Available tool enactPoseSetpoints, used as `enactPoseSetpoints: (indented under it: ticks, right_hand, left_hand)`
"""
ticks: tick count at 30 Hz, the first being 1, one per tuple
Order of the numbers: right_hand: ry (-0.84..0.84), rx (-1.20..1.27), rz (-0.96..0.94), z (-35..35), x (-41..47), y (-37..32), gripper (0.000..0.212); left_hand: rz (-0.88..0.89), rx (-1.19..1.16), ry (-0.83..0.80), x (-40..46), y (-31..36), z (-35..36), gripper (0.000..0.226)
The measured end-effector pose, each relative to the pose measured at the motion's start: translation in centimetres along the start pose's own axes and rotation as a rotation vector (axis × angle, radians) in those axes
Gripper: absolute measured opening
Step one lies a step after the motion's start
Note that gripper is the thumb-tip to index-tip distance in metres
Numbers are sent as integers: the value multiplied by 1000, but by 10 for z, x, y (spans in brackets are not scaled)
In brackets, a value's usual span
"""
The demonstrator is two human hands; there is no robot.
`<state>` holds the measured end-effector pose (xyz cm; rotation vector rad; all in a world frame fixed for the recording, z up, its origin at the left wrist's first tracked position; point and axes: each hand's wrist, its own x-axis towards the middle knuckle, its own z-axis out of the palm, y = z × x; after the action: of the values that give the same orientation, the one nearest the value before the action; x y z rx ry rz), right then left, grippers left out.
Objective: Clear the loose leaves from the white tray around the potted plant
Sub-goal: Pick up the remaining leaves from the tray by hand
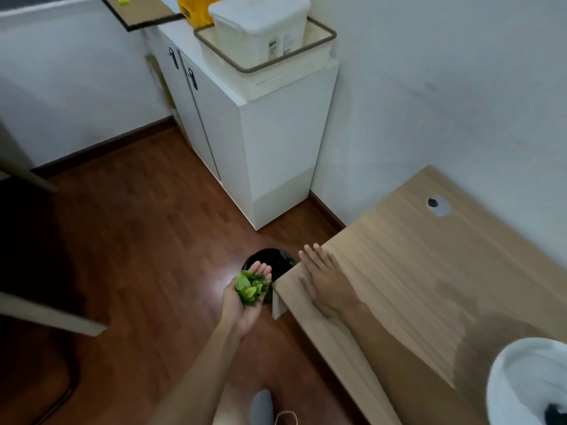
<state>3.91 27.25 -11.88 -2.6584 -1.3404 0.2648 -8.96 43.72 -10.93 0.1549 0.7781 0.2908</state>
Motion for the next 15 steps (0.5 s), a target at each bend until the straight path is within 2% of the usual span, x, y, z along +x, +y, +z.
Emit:
enactPoseSetpoints:
  ticks: [4,9,15]
  right_hand:
    - [39,-30,-29,-4,33,-3,43]
    - [38,-76,54,-10,68,-8,45]
    - [10,-24,93,-9,88,-6,45]
  left_hand:
    - [15,-1,38,32,24,-9,46]
    - [23,11,83,75,45,-19,51]
    - [-25,28,156,137,49,-27,43]
